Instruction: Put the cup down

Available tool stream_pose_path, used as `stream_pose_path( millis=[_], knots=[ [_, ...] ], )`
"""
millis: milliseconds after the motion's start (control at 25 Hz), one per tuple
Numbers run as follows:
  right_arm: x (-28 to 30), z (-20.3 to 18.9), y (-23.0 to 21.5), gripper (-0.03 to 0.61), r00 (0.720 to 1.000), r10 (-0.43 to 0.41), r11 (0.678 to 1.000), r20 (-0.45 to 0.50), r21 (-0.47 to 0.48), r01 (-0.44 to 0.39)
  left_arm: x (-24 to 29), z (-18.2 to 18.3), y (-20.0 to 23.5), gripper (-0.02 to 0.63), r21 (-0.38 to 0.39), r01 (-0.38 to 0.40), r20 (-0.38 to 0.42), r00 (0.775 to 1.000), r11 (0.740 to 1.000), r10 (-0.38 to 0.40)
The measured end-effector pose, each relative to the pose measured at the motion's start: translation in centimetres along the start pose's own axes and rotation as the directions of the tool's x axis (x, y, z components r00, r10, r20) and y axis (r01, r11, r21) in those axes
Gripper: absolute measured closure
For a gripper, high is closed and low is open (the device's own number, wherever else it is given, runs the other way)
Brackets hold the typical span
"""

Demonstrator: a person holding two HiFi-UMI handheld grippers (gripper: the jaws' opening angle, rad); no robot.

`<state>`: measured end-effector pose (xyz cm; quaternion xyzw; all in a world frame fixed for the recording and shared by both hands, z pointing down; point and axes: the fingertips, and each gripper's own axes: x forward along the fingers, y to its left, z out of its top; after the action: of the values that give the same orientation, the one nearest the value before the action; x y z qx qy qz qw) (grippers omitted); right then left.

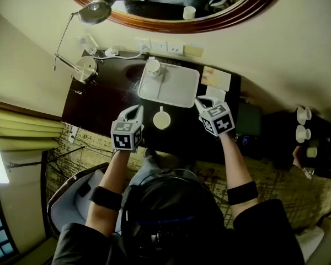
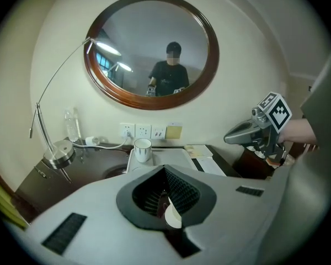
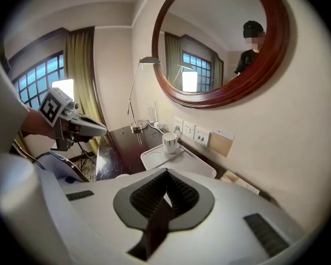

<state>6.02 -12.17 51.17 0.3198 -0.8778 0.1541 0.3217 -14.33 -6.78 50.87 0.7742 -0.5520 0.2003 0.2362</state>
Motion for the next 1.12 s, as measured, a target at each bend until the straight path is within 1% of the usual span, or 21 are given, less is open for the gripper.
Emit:
stream_pose_path(
  millis=[120, 240, 360, 560, 800, 960, 1000, 1040, 1080, 1120],
  knots=[
    [-1.3, -1.4, 0.7, 0.578, 1.000, 0.005, 0.999, 0.020, 0.040, -0.006, -0.8, -0.8, -0.9, 0.608, 0.007, 0.001, -0.014, 1.000, 1.000, -0.001],
    [-2.0, -2.9, 1.5, 0.578, 1.000, 0.012, 0.999, 0.016, 0.051, -0.013, -1.1, -1.2, -0.6, 0.608, 0.007, -0.023, 0.007, 1.000, 1.000, 0.023],
    [-2.6, -4.2, 2.4, 0.578, 1.000, 0.025, 0.998, 0.011, 0.061, -0.025, -1.8, -1.5, -1.4, 0.608, 0.006, -0.012, 0.028, 1.000, 1.000, 0.012],
    [-3.2, -5.6, 2.9, 0.578, 0.999, 0.037, 0.997, -0.002, 0.064, -0.037, -2.3, -2.6, -2.9, 0.608, 0.010, 0.003, 0.005, 1.000, 1.000, -0.003],
    [-3.8, -6.3, 3.5, 0.578, 0.999, 0.050, 0.997, -0.001, 0.067, -0.050, -2.6, -3.1, -4.8, 0.608, 0.043, 0.018, -0.006, 1.000, 0.999, -0.018],
    [-4.1, -7.3, 3.9, 0.578, 0.998, 0.053, 0.996, -0.013, 0.070, -0.052, -2.4, -4.4, -5.5, 0.607, 0.042, 0.008, -0.027, 1.000, 0.999, -0.007],
    [-4.2, -7.6, 4.0, 0.578, 0.998, 0.053, 0.996, -0.016, 0.071, -0.051, -2.2, -4.9, -5.7, 0.601, 0.038, 0.011, -0.039, 0.999, 0.999, -0.010],
    [-4.2, -7.9, 4.1, 0.578, 0.999, 0.051, 0.996, -0.019, 0.074, -0.050, -1.8, -5.6, -5.9, 0.565, 0.033, 0.018, -0.054, 0.998, 0.999, -0.016],
    [-4.3, -8.3, 4.2, 0.578, 0.999, 0.049, 0.996, -0.022, 0.076, -0.047, -1.4, -6.4, -6.0, 0.518, 0.030, 0.025, -0.072, 0.997, 0.999, -0.022],
    [-4.3, -8.5, 4.2, 0.578, 0.999, 0.046, 0.996, -0.025, 0.077, -0.044, -1.0, -7.2, -6.2, 0.455, 0.027, 0.032, -0.092, 0.995, 0.999, -0.029]
  ],
)
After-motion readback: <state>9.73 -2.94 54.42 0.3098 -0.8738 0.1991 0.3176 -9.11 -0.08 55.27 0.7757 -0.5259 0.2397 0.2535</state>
